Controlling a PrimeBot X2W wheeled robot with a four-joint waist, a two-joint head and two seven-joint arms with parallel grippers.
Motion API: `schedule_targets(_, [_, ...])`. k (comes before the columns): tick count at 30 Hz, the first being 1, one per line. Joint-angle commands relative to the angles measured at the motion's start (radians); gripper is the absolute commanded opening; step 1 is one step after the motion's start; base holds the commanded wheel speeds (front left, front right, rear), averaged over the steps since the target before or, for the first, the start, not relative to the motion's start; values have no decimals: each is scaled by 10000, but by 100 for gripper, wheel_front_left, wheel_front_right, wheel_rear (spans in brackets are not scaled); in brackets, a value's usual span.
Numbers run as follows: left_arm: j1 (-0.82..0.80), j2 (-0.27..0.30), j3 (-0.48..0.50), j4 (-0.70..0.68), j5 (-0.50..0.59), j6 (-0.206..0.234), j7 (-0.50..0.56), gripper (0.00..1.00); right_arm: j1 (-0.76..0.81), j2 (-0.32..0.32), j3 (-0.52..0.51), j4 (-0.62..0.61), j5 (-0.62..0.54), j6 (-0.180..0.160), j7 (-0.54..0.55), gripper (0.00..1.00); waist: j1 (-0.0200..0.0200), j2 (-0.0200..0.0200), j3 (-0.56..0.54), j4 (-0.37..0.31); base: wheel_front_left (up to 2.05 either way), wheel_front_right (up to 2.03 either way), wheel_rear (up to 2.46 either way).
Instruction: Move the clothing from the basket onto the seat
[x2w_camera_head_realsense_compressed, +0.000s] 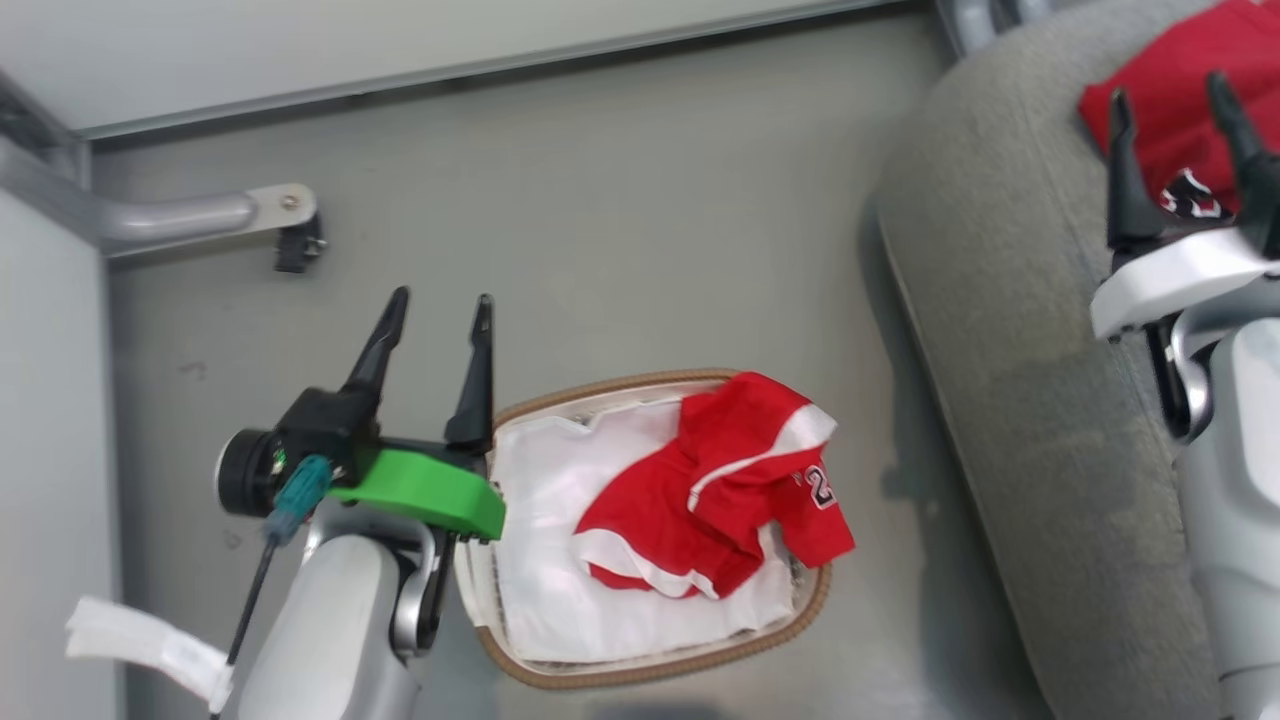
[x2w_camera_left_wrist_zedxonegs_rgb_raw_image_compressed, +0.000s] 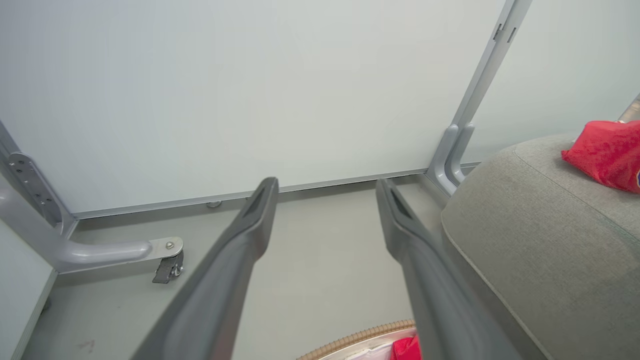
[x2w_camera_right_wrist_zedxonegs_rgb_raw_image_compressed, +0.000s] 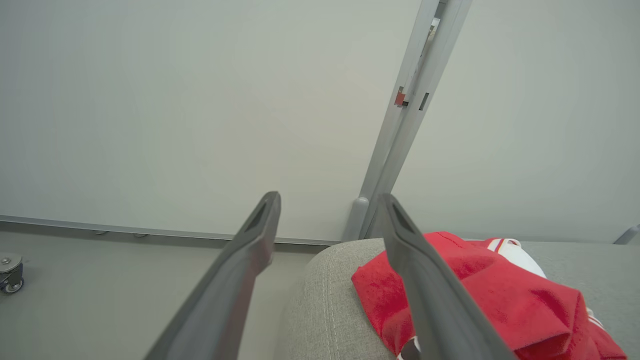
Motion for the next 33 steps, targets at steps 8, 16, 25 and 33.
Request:
schedule_targets(8, [1362,-141,1425,-241,260,-65,-2,100,1861,921,435,-886,540,-14,-24,100,1,0,-1423,1341,0,0,0])
schedule_targets(16, [2187,-159,1423,-178,86,-193,-1,100,3562,1473,177,-1613,537,-14,-22,100,1,0,-2041,1376,0,0,0])
schedule_targets(25, [2582,-156,1089,-100,-255,-26,-1,100,5140,1522,239,-2184,892,-14,-22,100,1,0,-2490,1345,0,0,0])
schedule_targets(33, [2721,-155,1081,-4,-314,-23,-2,100,5600,1521,540,-2164,1122,-14,-24,100,1,0,-2756,1241,0,0,0])
